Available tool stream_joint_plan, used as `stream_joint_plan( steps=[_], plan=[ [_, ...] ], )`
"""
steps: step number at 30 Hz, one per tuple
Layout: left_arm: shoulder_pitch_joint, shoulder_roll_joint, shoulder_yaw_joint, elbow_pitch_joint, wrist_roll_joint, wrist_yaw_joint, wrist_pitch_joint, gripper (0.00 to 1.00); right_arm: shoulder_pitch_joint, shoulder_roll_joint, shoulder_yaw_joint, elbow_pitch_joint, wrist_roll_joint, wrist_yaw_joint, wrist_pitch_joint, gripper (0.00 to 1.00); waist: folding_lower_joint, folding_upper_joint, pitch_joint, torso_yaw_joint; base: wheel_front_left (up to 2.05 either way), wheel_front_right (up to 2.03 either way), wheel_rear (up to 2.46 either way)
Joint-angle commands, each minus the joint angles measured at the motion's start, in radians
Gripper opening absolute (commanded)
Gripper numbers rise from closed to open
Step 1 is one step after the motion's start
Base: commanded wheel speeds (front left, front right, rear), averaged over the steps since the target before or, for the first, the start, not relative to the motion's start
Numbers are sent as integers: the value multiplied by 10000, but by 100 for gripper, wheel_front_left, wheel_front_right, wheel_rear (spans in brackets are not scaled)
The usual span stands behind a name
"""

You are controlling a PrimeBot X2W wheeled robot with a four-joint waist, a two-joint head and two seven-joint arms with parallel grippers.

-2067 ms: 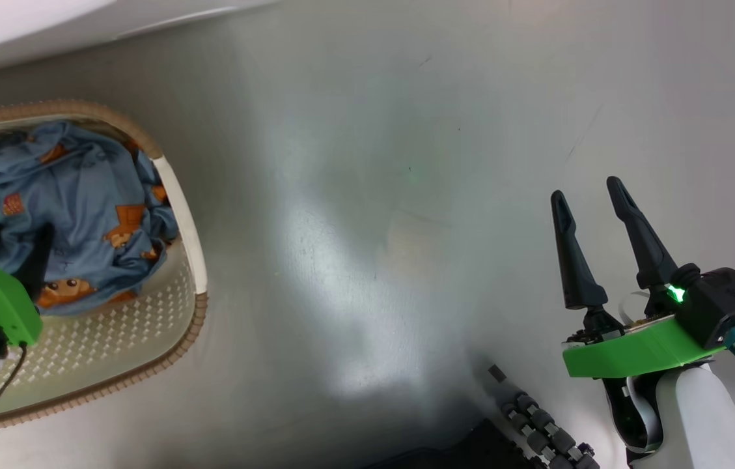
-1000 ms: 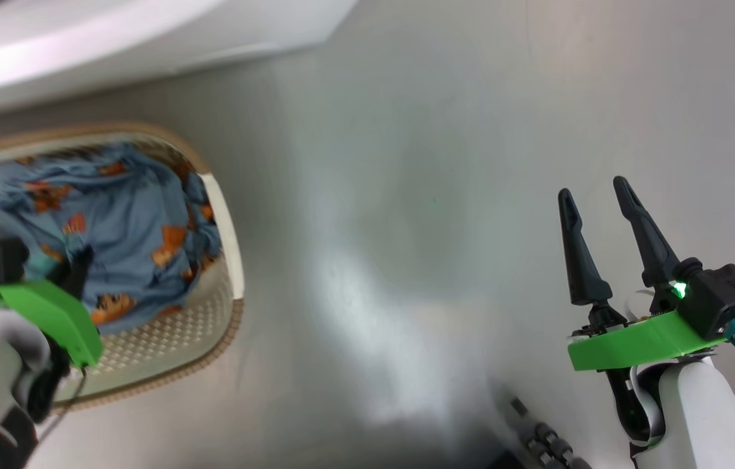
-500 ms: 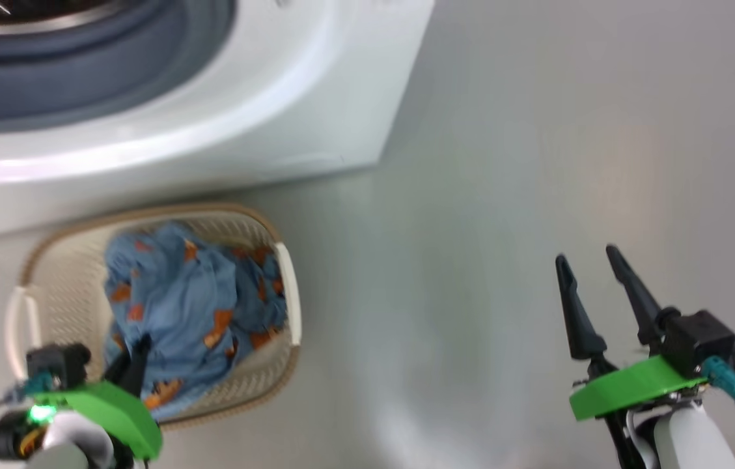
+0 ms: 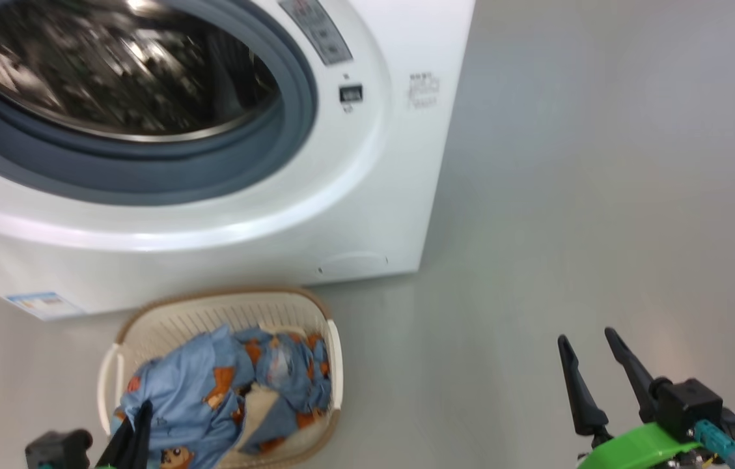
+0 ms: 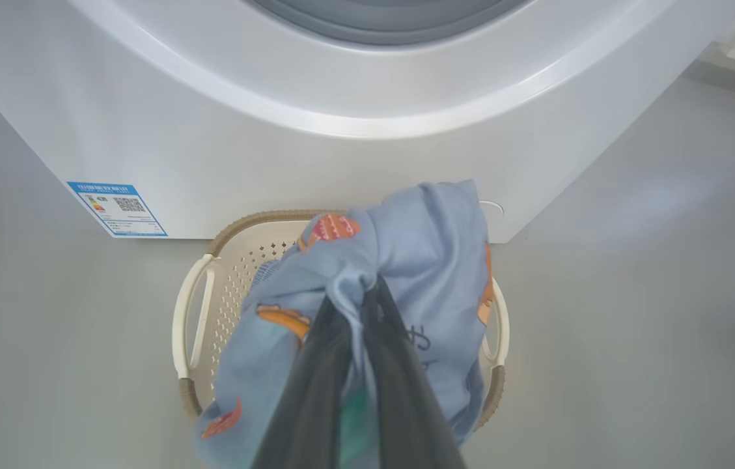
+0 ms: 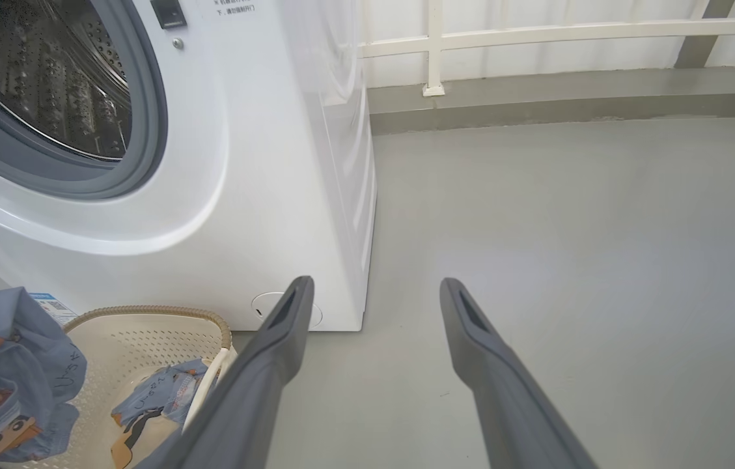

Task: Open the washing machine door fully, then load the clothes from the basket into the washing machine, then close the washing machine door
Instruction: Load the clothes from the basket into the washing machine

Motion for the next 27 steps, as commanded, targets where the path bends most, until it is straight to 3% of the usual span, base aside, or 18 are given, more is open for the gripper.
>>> stream_joint_plan(
  steps=[1,13,27],
  plan=[
    [193,109,623,-443,299,78,-137,0,145,-74,160,-167,-19,62,-48,100,0,0,-1137,452,0,0,0],
    [1770,-839,2027,-2442,1744,320,-137,0,759,-74,249,23,-8,62,-48,100,0,0,-2325,589,0,0,0],
    [2554,-1546,3027,-4134,2678,202,-137,0,902,-135,218,127,86,62,-48,100,0,0,-2968,593,0,0,0]
  ],
)
